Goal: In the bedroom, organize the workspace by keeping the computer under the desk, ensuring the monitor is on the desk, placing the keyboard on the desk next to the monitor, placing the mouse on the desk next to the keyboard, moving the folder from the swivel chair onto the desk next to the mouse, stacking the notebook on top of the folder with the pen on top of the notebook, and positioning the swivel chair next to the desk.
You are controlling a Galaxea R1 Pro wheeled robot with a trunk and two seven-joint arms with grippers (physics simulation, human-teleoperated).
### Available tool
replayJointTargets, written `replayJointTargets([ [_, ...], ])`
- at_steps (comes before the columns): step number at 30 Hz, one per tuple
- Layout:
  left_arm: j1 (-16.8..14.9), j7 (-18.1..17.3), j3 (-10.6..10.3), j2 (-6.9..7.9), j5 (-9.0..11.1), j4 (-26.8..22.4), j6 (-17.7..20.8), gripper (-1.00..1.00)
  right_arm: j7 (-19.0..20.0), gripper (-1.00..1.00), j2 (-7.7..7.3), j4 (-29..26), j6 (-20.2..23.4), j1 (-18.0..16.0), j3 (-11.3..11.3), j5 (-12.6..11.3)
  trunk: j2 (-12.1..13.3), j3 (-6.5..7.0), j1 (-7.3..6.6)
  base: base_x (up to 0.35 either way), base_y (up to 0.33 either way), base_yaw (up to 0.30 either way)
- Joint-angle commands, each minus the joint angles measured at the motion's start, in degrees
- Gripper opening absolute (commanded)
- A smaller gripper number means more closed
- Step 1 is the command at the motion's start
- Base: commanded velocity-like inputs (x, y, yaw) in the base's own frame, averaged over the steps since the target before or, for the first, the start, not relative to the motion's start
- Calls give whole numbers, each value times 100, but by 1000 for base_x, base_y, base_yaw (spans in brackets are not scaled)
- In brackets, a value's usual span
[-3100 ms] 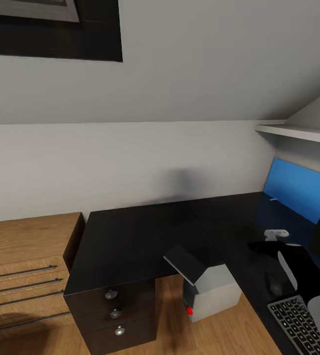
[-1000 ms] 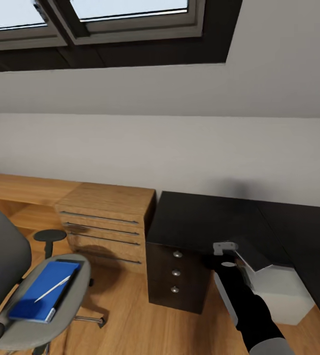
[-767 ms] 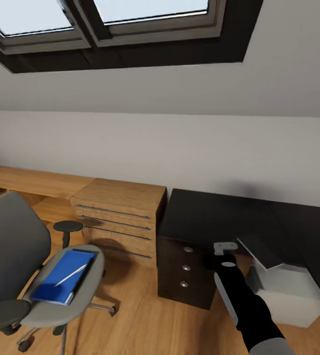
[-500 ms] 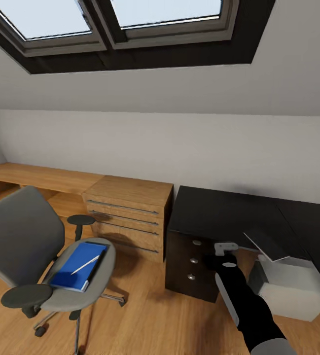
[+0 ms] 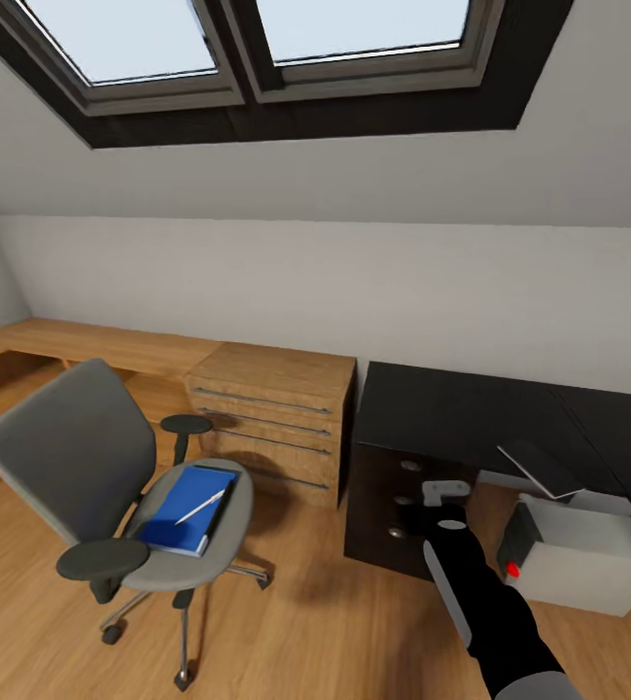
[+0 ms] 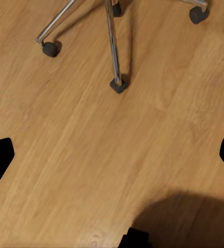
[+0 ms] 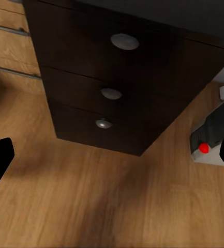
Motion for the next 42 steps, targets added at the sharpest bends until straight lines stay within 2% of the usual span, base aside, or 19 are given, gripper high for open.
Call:
replayJointTargets([
  [1,-6,40,-47,0,61,2,-34,100,-42,100,9,-4,31,-4,8,-6,-5,-7,1,2,26,0],
  [13,-6,39,-15,23,70,9,-34,100,-57,100,27,40,22,-4,18,4,-5,-7,1,0,20,261],
  [25,-6,40,24,41,82,11,-43,100,-47,100,32,49,22,-4,49,4,-5,-7,1,0,284,277],
  [28,-6,39,231,47,137,11,-43,100,-46,100,32,49,22,-4,78,4,-5,-10,1,0,147,259],
  [29,-6,34,410,48,170,11,-43,100,-46,100,32,49,22,-4,86,4,-5,-12,1,0,74,204],
  [31,-6,31,608,49,191,11,-43,100,-45,100,29,49,22,-4,89,4,-5,-16,1,0,53,160],
  [32,-6,26,801,51,204,11,-43,100,-45,100,30,49,22,-4,93,4,-5,-18,1,0,30,93],
  [34,-6,23,956,59,213,11,-43,100,-45,100,30,49,22,-4,95,4,-5,-22,1,0,22,67],
  [35,-6,20,1102,71,217,11,-43,100,-45,100,31,49,22,-4,97,4,-5,-25,1,0,10,30],
  [38,-6,18,1214,75,215,11,-44,100,-51,100,32,49,22,-4,98,4,-5,-33,1,0,4,50],
  [42,-6,17,1246,76,210,11,-47,100,-53,100,32,49,22,-1,99,4,-5,-47,1,0,1,91],
])
